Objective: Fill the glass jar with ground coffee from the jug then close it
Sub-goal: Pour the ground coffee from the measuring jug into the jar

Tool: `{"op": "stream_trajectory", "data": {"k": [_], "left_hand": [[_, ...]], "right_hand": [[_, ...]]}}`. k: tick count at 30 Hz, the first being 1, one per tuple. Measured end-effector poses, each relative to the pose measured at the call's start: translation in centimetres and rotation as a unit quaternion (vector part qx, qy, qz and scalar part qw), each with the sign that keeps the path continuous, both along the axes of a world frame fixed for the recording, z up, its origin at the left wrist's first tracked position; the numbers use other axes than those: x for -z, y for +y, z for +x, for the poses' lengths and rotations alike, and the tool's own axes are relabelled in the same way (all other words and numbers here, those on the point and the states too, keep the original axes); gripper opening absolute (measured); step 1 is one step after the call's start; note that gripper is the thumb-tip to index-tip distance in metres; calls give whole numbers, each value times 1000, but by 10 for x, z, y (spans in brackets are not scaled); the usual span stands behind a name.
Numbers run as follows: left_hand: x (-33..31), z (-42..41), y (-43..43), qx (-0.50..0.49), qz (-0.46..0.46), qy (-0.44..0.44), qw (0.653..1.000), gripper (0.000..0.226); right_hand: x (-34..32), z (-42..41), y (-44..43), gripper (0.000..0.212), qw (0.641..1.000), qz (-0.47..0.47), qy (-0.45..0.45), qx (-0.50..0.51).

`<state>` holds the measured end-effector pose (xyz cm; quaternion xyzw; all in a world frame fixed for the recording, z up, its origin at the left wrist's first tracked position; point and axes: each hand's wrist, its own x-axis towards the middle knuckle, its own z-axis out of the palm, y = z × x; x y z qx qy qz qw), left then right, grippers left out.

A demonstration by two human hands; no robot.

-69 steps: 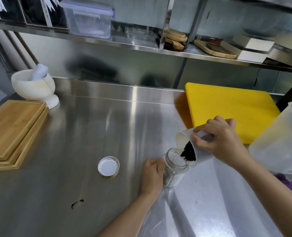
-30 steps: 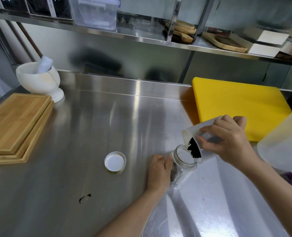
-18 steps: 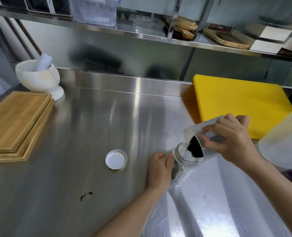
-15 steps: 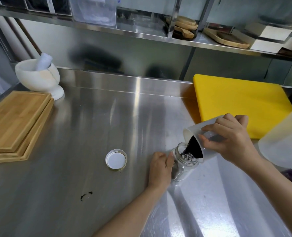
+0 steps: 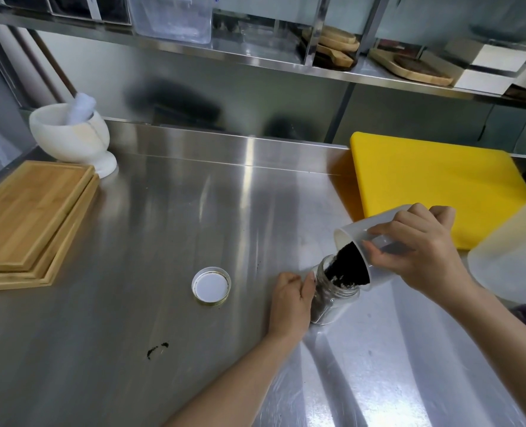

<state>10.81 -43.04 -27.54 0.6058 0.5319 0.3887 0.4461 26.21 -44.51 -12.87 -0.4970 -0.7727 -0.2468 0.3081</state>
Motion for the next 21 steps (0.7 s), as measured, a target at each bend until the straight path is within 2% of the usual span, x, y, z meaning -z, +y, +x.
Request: {"op": "stream_trajectory", "data": {"k": [21], "left_hand": [[6,1,2,8,9,1,1000,51]], "right_hand": [[0,-2,1,28,1000,-3,-12,-7]]}}
